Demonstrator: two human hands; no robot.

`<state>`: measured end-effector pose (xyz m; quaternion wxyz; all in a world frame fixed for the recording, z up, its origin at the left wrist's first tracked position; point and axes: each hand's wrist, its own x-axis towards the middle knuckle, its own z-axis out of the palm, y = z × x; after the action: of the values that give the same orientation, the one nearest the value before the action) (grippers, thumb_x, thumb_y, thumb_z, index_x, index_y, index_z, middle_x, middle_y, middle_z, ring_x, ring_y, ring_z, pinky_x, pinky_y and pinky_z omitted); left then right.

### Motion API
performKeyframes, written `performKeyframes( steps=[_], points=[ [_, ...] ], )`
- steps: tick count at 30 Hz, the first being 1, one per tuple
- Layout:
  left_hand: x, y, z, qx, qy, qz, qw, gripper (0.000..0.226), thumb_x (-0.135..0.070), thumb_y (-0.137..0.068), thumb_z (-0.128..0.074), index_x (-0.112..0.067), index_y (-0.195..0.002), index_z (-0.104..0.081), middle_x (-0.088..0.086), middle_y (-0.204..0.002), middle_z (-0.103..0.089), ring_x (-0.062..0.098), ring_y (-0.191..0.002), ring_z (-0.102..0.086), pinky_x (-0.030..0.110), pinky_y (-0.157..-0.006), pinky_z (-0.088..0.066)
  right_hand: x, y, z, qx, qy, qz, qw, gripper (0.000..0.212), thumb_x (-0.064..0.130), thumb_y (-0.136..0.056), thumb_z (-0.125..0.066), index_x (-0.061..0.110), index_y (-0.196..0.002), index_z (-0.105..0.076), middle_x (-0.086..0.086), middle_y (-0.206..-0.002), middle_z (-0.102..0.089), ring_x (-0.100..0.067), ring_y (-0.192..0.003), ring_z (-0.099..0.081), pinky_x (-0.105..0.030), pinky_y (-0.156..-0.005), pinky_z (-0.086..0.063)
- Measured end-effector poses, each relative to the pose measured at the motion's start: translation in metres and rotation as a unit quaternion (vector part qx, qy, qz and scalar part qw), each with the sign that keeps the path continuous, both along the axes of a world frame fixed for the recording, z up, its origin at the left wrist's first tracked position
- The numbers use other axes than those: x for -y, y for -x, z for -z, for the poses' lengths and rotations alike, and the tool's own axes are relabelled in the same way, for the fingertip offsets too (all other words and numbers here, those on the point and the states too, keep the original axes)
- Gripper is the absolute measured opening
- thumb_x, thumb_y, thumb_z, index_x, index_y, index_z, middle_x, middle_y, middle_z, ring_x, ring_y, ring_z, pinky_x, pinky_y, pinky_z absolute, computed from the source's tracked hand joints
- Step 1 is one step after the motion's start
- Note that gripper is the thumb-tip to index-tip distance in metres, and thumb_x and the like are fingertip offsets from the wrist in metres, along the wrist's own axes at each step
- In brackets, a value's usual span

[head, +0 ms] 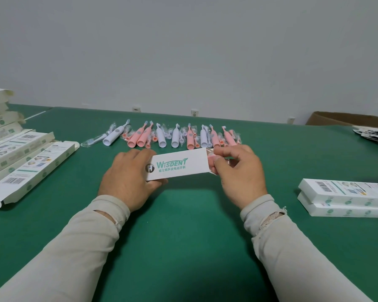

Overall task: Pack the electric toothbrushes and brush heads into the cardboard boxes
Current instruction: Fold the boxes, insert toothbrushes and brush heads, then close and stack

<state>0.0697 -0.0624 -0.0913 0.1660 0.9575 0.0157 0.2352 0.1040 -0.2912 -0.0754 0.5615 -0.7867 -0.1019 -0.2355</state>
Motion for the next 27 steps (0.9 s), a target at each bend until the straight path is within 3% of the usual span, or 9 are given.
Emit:
performKeyframes(
  steps=[3, 6, 10, 13, 15, 18, 20, 23, 27],
  points=[
    [0.002, 0.001, 0.000, 0.007, -0.004, 0.007, 1.000, 0.052, -0.055, -0.077, -0.074, -0.035, -0.119, -0.052, -0.009, -0.116, -0.056, 0.022, -0.110, -0.044, 0.035, -0.078, -0.041, -0.003, 0.002, 0.003, -0.010, -0.031, -0.010, 0.999, 0.018, 0.015, -0.083, -0.074, 0.030, -0.078, -0.066, 0.017, -0.075, -0.067, -0.008, -0.065, -0.063, -0.028, -0.068, -0.055],
    [0.005, 0.001, 0.000, 0.017, -0.001, 0.015, 1.000, 0.051, -0.054, -0.077, -0.075, -0.035, -0.119, -0.053, -0.009, -0.115, -0.056, 0.021, -0.108, -0.043, 0.033, -0.075, -0.037, -0.006, 0.002, 0.003, -0.025, -0.037, -0.047, 0.998, 0.018, 0.014, -0.089, -0.065, 0.029, -0.081, -0.060, 0.015, -0.062, -0.063, -0.004, -0.055, -0.052, -0.024, -0.058, -0.046],
    [0.003, 0.000, 0.001, 0.019, -0.001, 0.012, 1.000, 0.049, -0.053, -0.077, -0.075, -0.035, -0.117, -0.052, -0.010, -0.112, -0.056, 0.021, -0.108, -0.043, 0.034, -0.075, -0.037, -0.007, 0.005, -0.003, -0.115, -0.061, -0.150, 0.980, 0.010, 0.022, -0.080, -0.050, 0.030, -0.082, -0.055, -0.007, -0.074, -0.067, -0.017, -0.068, -0.056, -0.036, -0.067, -0.044],
    [0.000, 0.000, 0.002, 0.003, -0.002, 0.009, 1.000, 0.049, -0.054, -0.077, -0.074, -0.036, -0.117, -0.052, -0.010, -0.111, -0.055, 0.021, -0.107, -0.044, 0.036, -0.076, -0.041, 0.003, 0.006, -0.007, -0.081, -0.001, -0.115, 0.990, 0.017, 0.021, -0.073, -0.044, 0.031, -0.078, -0.058, 0.003, -0.075, -0.069, -0.019, -0.072, -0.064, -0.037, -0.071, -0.051],
    [-0.001, -0.001, 0.003, -0.006, 0.006, 0.004, 1.000, 0.050, -0.054, -0.076, -0.074, -0.036, -0.117, -0.052, -0.009, -0.110, -0.055, 0.021, -0.106, -0.044, 0.037, -0.077, -0.042, 0.016, 0.005, -0.012, -0.021, 0.057, -0.068, 0.996, 0.023, 0.023, -0.072, -0.047, 0.037, -0.085, -0.058, 0.006, -0.089, -0.071, -0.010, -0.075, -0.062, -0.032, -0.069, -0.049],
    [-0.004, -0.001, 0.003, -0.013, 0.021, -0.003, 1.000, 0.053, -0.055, -0.076, -0.075, -0.034, -0.119, -0.053, -0.008, -0.108, -0.054, 0.020, -0.105, -0.043, 0.037, -0.078, -0.041, 0.035, 0.004, -0.016, -0.010, 0.256, -0.077, 0.963, 0.066, 0.028, -0.071, -0.052, 0.047, -0.134, -0.045, 0.015, -0.142, -0.050, -0.009, -0.125, -0.048, -0.035, -0.105, -0.041],
    [-0.004, -0.001, 0.003, -0.014, 0.022, -0.002, 1.000, 0.053, -0.054, -0.076, -0.076, -0.034, -0.119, -0.052, -0.008, -0.109, -0.054, 0.020, -0.106, -0.043, 0.038, -0.080, -0.043, 0.036, 0.004, -0.014, -0.040, 0.341, -0.112, 0.933, 0.082, 0.029, -0.077, -0.058, 0.047, -0.150, -0.027, 0.015, -0.156, -0.033, -0.013, -0.142, -0.032, -0.037, -0.117, -0.030],
    [-0.002, -0.001, 0.003, -0.015, 0.023, 0.006, 1.000, 0.053, -0.053, -0.076, -0.076, -0.034, -0.119, -0.052, -0.008, -0.110, -0.055, 0.020, -0.106, -0.043, 0.038, -0.081, -0.043, 0.030, 0.001, -0.005, -0.023, 0.298, -0.145, 0.943, 0.061, 0.021, -0.094, -0.060, 0.036, -0.150, -0.041, 0.014, -0.146, -0.045, -0.006, -0.131, -0.043, -0.031, -0.115, -0.034],
    [-0.001, -0.001, 0.003, -0.013, 0.029, 0.013, 0.999, 0.054, -0.053, -0.076, -0.077, -0.034, -0.121, -0.052, -0.009, -0.110, -0.054, 0.020, -0.106, -0.043, 0.037, -0.083, -0.042, 0.023, 0.000, 0.000, 0.021, 0.245, -0.117, 0.962, 0.039, 0.023, -0.099, -0.057, 0.029, -0.138, -0.059, 0.026, -0.117, -0.052, 0.018, -0.107, -0.046, -0.001, -0.095, -0.031]
  ],
)
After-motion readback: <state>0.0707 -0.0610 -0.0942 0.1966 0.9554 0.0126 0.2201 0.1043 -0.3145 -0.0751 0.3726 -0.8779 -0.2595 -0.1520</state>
